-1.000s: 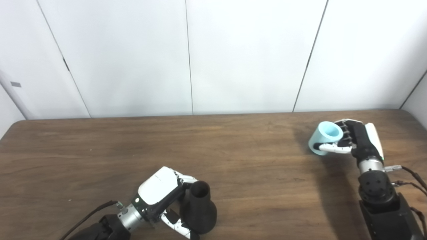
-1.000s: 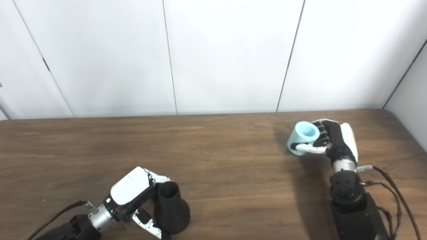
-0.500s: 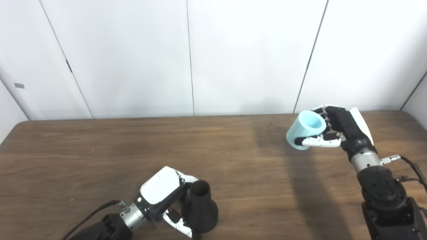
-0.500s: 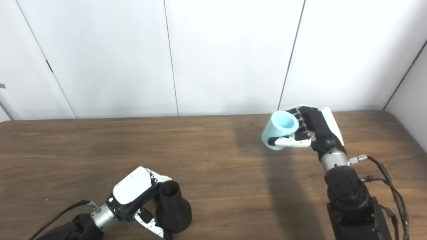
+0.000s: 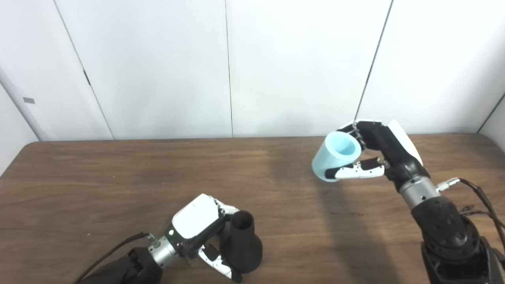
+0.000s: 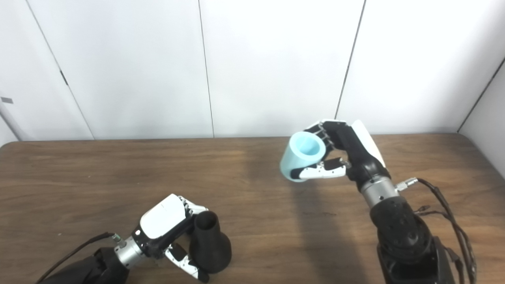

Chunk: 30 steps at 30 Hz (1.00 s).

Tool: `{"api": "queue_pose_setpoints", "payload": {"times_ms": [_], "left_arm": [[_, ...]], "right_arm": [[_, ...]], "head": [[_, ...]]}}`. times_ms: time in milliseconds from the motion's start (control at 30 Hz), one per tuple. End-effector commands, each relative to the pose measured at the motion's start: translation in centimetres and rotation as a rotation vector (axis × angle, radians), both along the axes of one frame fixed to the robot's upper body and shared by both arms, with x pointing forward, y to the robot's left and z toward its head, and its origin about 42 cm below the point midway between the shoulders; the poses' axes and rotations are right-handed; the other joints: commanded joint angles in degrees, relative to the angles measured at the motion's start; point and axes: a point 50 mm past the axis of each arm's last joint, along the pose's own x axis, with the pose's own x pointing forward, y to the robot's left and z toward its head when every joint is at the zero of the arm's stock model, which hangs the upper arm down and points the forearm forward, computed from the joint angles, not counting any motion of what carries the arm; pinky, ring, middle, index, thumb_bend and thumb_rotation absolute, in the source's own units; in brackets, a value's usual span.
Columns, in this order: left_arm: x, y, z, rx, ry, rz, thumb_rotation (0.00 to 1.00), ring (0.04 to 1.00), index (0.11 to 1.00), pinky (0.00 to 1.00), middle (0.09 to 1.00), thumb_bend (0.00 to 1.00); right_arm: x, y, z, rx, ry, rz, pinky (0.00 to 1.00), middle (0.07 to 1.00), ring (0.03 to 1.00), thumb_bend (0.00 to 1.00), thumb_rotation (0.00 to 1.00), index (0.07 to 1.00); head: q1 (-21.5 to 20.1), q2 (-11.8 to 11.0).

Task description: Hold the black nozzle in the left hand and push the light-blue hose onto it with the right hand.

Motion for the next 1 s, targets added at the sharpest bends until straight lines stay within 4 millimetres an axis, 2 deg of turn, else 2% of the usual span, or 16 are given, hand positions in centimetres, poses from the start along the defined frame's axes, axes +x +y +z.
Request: {"api": "queue_pose_setpoints", "payload": {"times_ms": [0, 133, 167, 267, 433, 500, 567, 633, 733, 800, 833, 967], "left_arm": [[-4.5, -1.3, -6.1, 0.015, 0.174, 0.008, 0.0, 0.193, 0.481, 0.13, 0.472, 0.52], [-4.6, -1.4, -6.2, 0.021, 0.181, 0.008, 0.0, 0.204, 0.481, 0.14, 0.473, 0.52], [-4.6, -1.5, -6.2, 0.023, 0.18, 0.007, 0.0, 0.209, 0.493, 0.14, 0.432, 0.52], [-4.7, -1.6, -6.2, 0.027, 0.18, 0.003, 0.0, 0.25, 0.511, 0.16, 0.404, 0.52], [-4.7, -1.8, -6.1, 0.029, 0.181, 0.001, 0.0, 0.266, 0.515, 0.18, 0.412, 0.52], [-4.7, -1.9, -6.2, 0.029, 0.185, 0.003, 0.0, 0.278, 0.515, 0.19, 0.42, 0.52], [-4.7, -2.0, -6.1, 0.029, 0.185, 0.002, 0.0, 0.282, 0.514, 0.2, 0.416, 0.52], [-4.8, -2.0, -6.0, 0.033, 0.186, -0.003, 0.0, 0.294, 0.513, 0.21, 0.427, 0.52], [-4.9, -2.1, -5.8, 0.03, 0.185, -0.005, 0.0, 0.316, 0.506, 0.23, 0.448, 0.52], [-5.0, -2.1, -5.8, 0.027, 0.182, -0.007, 0.0, 0.31, 0.509, 0.23, 0.439, 0.52], [-5.0, -2.1, -5.7, 0.029, 0.183, -0.009, 0.0, 0.277, 0.508, 0.2, 0.414, 0.52], [-5.0, -2.0, -5.5, 0.035, 0.192, -0.013, 0.0, 0.278, 0.514, 0.2, 0.411, 0.52]], "right_arm": [[-0.4, 1.1, 2.7, -0.031, -0.097, 0.032, 0.39, 0.481, 0.456, 0.52, 0.0, 0.48], [-1.2, 2.7, 3.8, -0.078, -0.118, 0.064, 0.31, 0.472, 0.411, 0.52, 0.0, 0.514], [-1.4, 3.1, 4.1, -0.084, -0.123, 0.071, 0.29, 0.472, 0.399, 0.52, 0.0, 0.52], [-1.9, 4.1, 4.7, -0.09, -0.129, 0.095, 0.23, 0.464, 0.357, 0.51, 0.0, 0.535], [-2.5, 5.1, 5.4, -0.081, -0.117, 0.134, 0.27, 0.455, 0.387, 0.51, 0.0, 0.531], [-2.7, 5.4, 5.6, -0.084, -0.116, 0.146, 0.27, 0.453, 0.391, 0.51, 0.0, 0.529], [-2.9, 5.8, 5.8, -0.109, -0.121, 0.161, 0.22, 0.454, 0.362, 0.51, 0.0, 0.532], [-3.0, 6.2, 5.7, -0.118, -0.118, 0.194, 0.21, 0.452, 0.359, 0.51, 0.0, 0.535], [-3.1, 6.5, 5.2, -0.134, -0.101, 0.221, 0.27, 0.454, 0.398, 0.51, 0.0, 0.532], [-3.2, 6.7, 4.9, -0.145, -0.09, 0.23, 0.28, 0.458, 0.406, 0.52, 0.0, 0.53], [-3.2, 6.8, 4.7, -0.141, -0.083, 0.239, 0.29, 0.459, 0.409, 0.52, 0.0, 0.529], [-3.3, 6.8, 4.2, -0.143, -0.061, 0.261, 0.3, 0.469, 0.412, 0.52, 0.0, 0.524]], "head": [[0.2, 0.3], [0.6, 0.7], [0.7, 0.8], [1.0, 1.1], [1.7, 1.5], [1.8, 1.7], [1.9, 1.7], [2.1, 1.8], [2.2, 2.1], [2.1, 2.3], [2.0, 2.5], [2.3, 3.6]]}}
